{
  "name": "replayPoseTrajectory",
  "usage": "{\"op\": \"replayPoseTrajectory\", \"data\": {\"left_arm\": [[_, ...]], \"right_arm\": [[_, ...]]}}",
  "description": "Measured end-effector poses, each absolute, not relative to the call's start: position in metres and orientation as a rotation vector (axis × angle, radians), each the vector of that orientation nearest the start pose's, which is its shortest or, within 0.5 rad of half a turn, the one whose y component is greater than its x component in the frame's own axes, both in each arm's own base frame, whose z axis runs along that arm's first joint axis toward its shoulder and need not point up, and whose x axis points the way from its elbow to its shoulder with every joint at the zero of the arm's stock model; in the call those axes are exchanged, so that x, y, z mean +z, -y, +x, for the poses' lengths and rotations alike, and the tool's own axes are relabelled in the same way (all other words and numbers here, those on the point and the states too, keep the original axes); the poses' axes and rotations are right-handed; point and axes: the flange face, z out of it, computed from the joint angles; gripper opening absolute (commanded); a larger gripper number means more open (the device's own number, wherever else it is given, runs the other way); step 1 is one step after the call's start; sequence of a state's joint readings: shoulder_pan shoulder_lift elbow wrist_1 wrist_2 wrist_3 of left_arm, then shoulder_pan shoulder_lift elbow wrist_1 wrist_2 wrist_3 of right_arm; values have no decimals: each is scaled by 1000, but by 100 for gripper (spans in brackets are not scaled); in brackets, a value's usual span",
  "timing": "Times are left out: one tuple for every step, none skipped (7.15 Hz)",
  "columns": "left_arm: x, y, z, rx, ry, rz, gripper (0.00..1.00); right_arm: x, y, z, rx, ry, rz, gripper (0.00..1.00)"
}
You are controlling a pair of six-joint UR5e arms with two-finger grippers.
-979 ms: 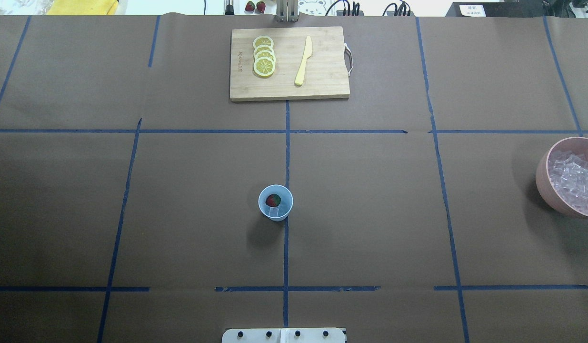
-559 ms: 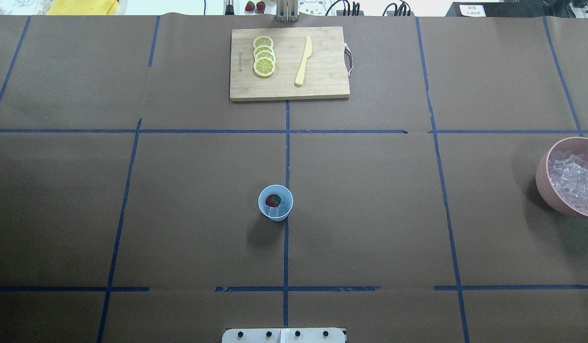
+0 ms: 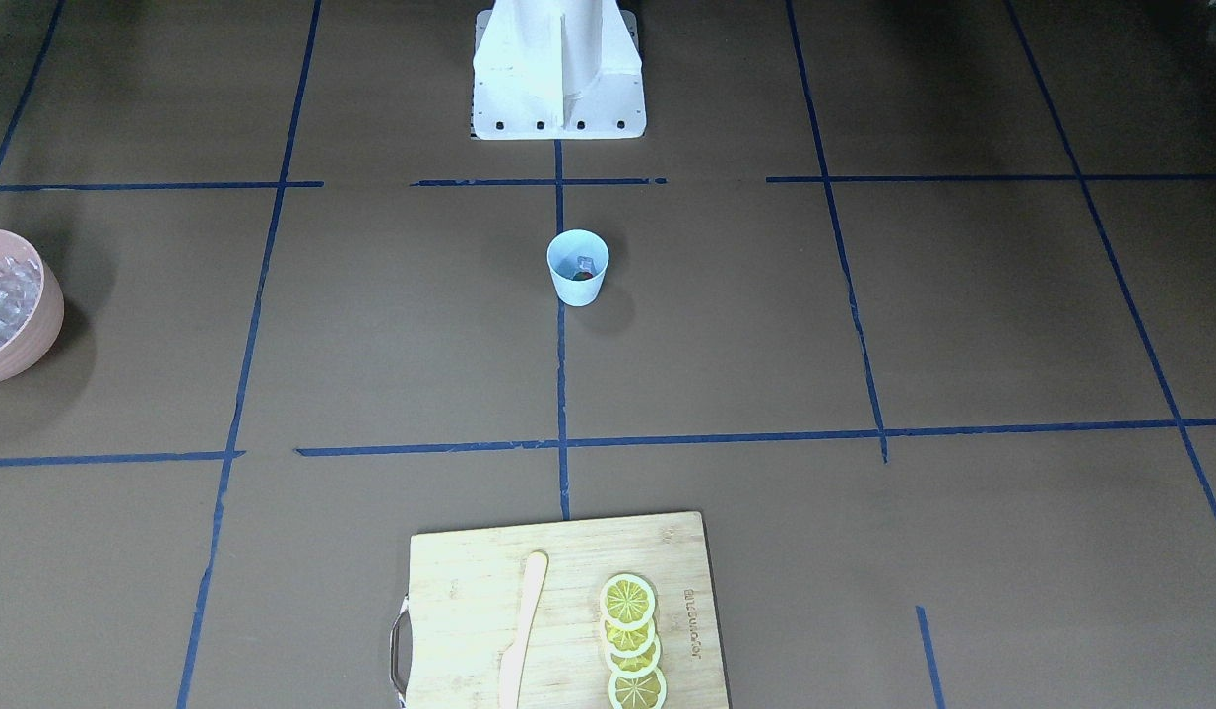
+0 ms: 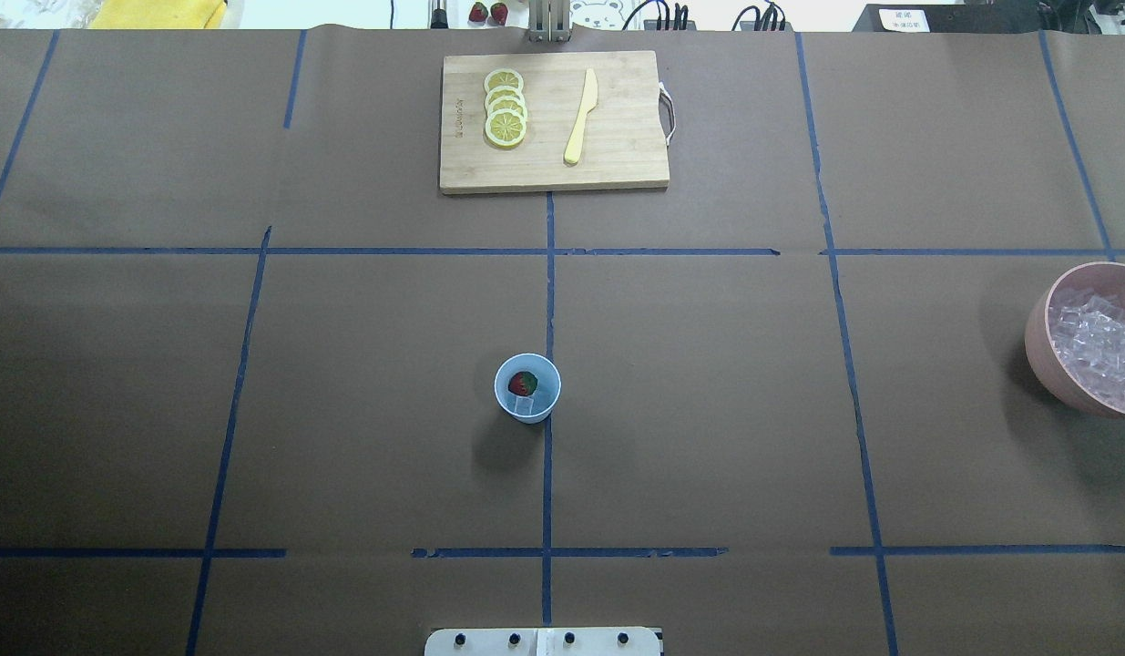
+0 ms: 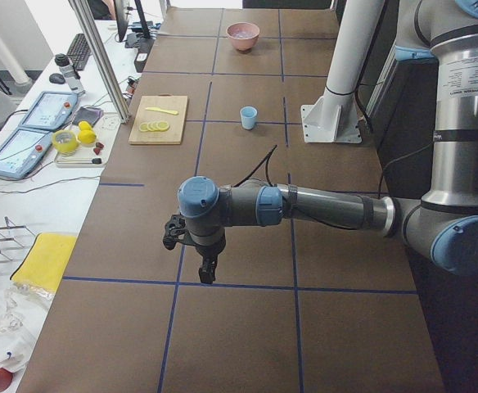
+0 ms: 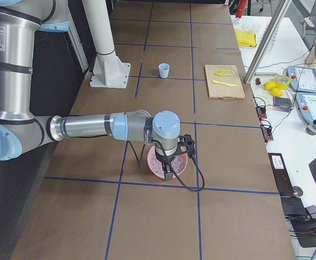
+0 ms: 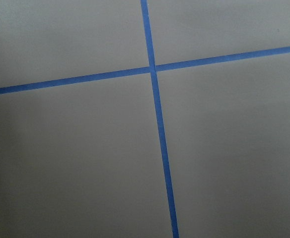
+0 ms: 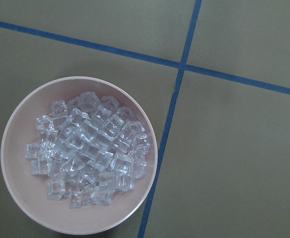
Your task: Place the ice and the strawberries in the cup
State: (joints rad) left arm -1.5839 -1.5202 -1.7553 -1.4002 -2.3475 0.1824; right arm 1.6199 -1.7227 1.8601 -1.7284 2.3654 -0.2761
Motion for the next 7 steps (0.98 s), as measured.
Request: {"op": "replayPoseTrajectory", "data": {"left_arm": [[608,463,-70,149,-776,45,100],[608,462,-70,152,-777,46,100],[609,460,-70,153,-779,45,100],[609,459,-70,153,-780,44,100],[610,458,-70,153,-779,43,100],[610,458,-70,153,-776,43,100],[610,458,-70,153,-775,43,100]], "right_arm": [[600,419,83,-207,789,111,99],[600,419,83,-207,788,111,99],[600,419,83,-207,788,111,99],[600,419,83,-207,788,111,99],[600,419,83,-207,788,110,99],[600,419,83,-205,787,109,99],[600,419,83,-200,788,107,99]]}}
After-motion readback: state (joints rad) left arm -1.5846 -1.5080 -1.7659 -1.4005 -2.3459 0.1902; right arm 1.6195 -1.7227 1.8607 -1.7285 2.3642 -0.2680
